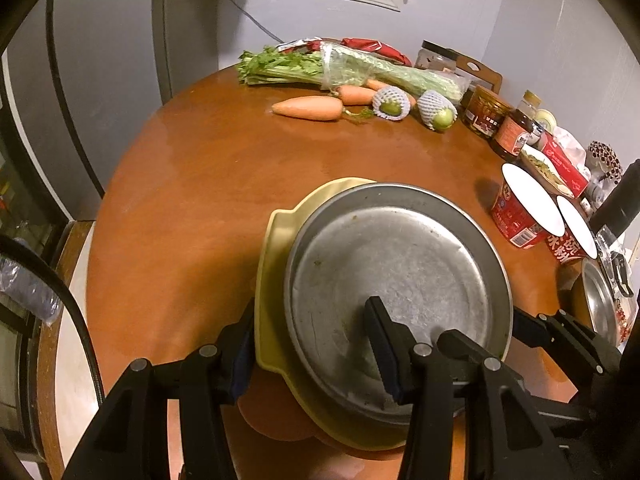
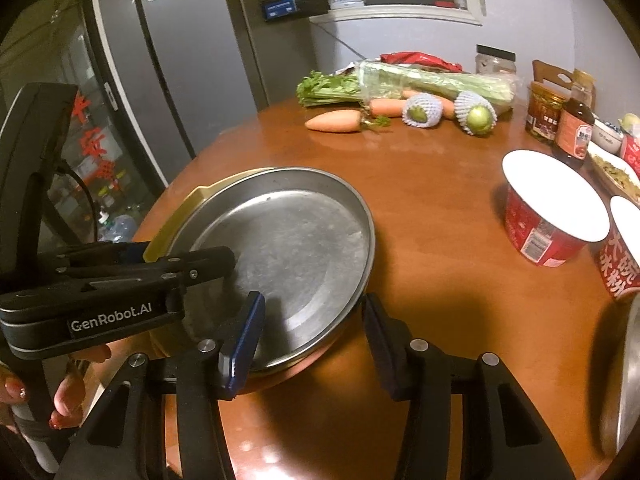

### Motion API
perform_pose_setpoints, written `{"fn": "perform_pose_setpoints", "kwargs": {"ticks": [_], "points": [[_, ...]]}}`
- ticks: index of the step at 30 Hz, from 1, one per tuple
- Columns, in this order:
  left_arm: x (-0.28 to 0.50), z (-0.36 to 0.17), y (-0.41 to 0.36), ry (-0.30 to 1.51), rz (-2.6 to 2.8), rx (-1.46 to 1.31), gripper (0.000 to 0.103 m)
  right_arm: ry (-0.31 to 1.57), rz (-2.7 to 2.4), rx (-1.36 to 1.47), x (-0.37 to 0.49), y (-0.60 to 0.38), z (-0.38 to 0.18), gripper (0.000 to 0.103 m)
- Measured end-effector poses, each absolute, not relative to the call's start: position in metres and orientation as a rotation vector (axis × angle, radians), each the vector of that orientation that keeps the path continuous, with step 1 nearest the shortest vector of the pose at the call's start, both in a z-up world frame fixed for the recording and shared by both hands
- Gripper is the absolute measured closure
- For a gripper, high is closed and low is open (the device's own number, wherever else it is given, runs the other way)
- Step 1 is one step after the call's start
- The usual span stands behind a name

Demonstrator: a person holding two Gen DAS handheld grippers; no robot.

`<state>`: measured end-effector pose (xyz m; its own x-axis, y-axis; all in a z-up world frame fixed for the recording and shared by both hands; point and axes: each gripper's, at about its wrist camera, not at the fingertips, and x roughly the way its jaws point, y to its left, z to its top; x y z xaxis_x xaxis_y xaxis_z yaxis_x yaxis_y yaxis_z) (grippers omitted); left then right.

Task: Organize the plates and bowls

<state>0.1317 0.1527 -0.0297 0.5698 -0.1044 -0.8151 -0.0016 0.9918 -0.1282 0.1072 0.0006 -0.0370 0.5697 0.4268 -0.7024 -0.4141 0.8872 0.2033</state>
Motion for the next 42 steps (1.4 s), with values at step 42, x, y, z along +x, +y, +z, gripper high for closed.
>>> {"fn": "perform_pose_setpoints", "kwargs": {"ticks": [42], "points": [[0.165,-0.014,0.137,0.919,-0.020,-0.048,0.052,0.798,0.417,0.062,0.153,-0.030,-0.024,0.051]]}}
